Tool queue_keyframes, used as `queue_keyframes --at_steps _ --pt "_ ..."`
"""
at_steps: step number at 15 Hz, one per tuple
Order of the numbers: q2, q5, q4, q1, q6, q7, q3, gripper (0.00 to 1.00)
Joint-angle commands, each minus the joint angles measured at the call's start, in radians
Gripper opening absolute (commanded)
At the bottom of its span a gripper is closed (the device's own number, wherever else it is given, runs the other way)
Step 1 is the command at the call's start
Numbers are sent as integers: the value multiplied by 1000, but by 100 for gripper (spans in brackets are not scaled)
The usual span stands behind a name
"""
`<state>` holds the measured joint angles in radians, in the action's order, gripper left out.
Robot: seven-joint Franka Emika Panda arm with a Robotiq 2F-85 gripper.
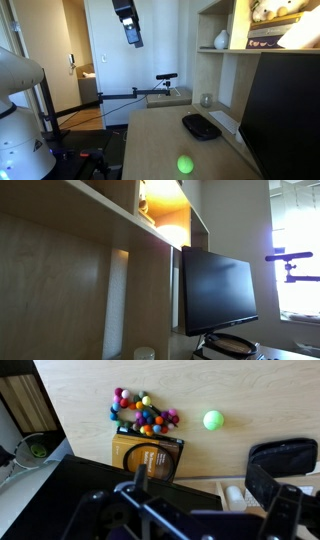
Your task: Move the golf ball to the left side of the table
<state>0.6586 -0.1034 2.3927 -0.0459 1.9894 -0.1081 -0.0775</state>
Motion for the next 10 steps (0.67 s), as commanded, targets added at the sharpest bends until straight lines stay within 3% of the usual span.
queue_keyframes --at_steps 1,10 --pt "-143 -16 -95 -30 -21 29 -4 100" --pt "-356 -37 -183 -67 -56 43 -19 100"
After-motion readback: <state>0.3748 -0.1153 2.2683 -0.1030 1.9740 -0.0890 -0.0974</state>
